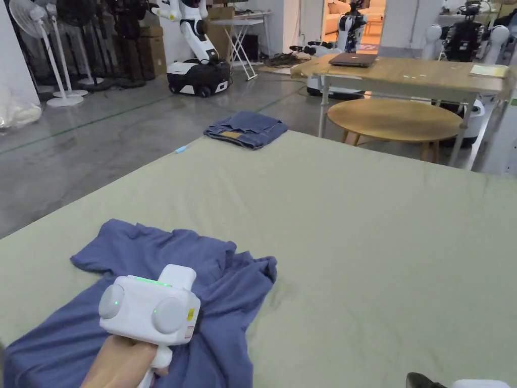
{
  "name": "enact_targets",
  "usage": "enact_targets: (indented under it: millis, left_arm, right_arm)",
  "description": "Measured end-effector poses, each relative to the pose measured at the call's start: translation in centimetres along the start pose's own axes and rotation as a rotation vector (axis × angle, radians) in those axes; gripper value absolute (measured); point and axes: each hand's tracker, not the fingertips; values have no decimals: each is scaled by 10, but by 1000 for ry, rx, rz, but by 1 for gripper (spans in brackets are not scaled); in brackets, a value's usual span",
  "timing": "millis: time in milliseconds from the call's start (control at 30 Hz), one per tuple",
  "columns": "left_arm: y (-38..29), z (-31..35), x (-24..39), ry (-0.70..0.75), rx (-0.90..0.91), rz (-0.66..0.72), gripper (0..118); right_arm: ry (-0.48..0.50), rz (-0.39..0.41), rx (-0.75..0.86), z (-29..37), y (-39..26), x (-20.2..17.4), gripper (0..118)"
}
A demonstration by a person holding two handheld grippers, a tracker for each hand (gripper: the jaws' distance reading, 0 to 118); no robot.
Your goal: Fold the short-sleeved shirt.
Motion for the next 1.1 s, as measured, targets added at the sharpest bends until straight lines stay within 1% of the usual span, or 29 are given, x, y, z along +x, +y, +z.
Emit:
enact_targets:
  millis: [33, 67, 133, 200, 267, 300, 367, 500, 600, 733, 800, 867, 933, 1033, 1100]
  left_arm:
    - [1, 5, -1, -42, -12, 1, 1]
    - [2, 12, 0, -41, -9, 4, 1]
    - [9, 38, 3, -52, 56, -15, 0]
    - [20, 68, 7, -119, 120, 32, 0]
    - [31, 99, 24, -178, 155, -16, 0]
    - [38, 114, 37, -174, 175, -77, 0]
    - [50, 140, 66, -191, 220, -142, 0]
    - [75, 179, 129, -351, 268, -172, 0]
    - [89, 206, 194, -429, 322, -264, 0]
    - [93, 230, 287, -586, 354, -341, 0]
    - [89, 236, 333, -656, 350, -385, 0]
    - [82, 232, 373, -733, 323, -394, 0]
    - [71, 218, 413, -780, 265, -397, 0]
    - [48, 177, 458, -797, 156, -426, 0]
    - [28, 141, 486, -767, 56, -444, 0]
  right_arm:
    - [-5, -9, 5, 8, 0, 6, 0]
    - [-13, -15, 16, 17, 0, 12, 0]
    - [-45, -1, 36, 37, 0, 24, 0]
    - [-88, -2, 53, 55, -2, 38, 0]
    - [-111, -30, 64, 74, -4, 52, 0]
    - [-128, -44, 73, 83, -5, 59, 0]
    - [-159, -73, 84, 102, -7, 71, 0]
    - [-220, -114, 126, 139, -11, 90, 0]
    - [-277, -131, 141, 164, -16, 104, 0]
    - [-357, -155, 158, 192, -25, 125, 0]
    - [-409, -161, 166, 200, -29, 135, 0]
    - [-440, -174, 162, 207, -32, 147, 0]
    - [-477, -188, 149, 209, -36, 160, 0]
    - [-515, -210, 127, 210, -45, 177, 0]
    - [-533, -225, 96, 207, -54, 187, 0]
